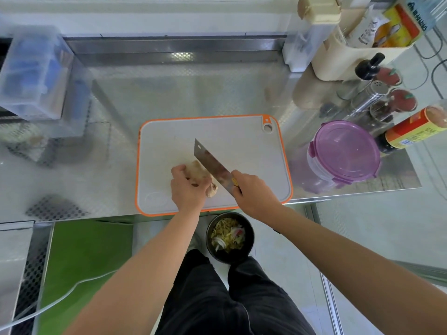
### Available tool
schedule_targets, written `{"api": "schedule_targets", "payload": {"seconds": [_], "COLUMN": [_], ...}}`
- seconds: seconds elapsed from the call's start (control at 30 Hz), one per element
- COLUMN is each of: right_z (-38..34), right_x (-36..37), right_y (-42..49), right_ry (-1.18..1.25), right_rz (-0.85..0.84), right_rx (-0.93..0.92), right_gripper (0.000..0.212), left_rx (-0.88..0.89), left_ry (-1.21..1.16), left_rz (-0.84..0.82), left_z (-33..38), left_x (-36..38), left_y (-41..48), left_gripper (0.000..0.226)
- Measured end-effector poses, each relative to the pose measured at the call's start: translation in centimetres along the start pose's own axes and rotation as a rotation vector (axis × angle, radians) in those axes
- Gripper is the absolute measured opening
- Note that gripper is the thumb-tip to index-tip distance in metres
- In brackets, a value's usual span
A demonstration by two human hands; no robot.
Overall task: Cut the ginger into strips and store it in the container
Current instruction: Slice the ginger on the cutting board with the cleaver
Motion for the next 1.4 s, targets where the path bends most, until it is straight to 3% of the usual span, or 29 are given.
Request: {"api": "schedule_targets", "payload": {"seconds": [0.43,0.63,0.87,1.17,1.4], "right_z": [0.2,0.0,0.0,0.4,1.2], "right_x": [0.3,-0.5,-0.7,0.4,1.7], "right_y": [-0.2,0.4,0.7,1.6,2.2], "right_ry": [-0.063,-0.094,-0.049,-0.032,-0.004], "right_rz": [-0.142,-0.220,-0.270,-0.244,-0.166], "right_rx": [0.063,0.068,0.111,0.130,0.157], "right_gripper": [0.010,0.037,0.036,0.038,0.009], "left_rx": [-0.016,-0.021,-0.036,-0.035,-0.034], "left_ry": [0.016,0.017,0.010,0.025,0.028], "left_rz": [0.037,0.043,0.049,0.058,0.065], "left_z": [0.1,-0.1,0.5,0.6,0.9], "left_x": [-0.4,-0.4,-0.3,-0.4,-0.3], "left_y": [0.4,0.3,0.2,0.2,0.1], "left_gripper": [0.064,0.064,0.062,0.061,0.062]}}
Point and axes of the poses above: each hand's wrist, its own y-axis towards the middle knuckle, its own x-axis out of the palm, z = x × y, the point moved 10 cm from there along y, towards the middle knuckle, and after that the axes turned 15 degrees about -z, right-handed, at the moved point
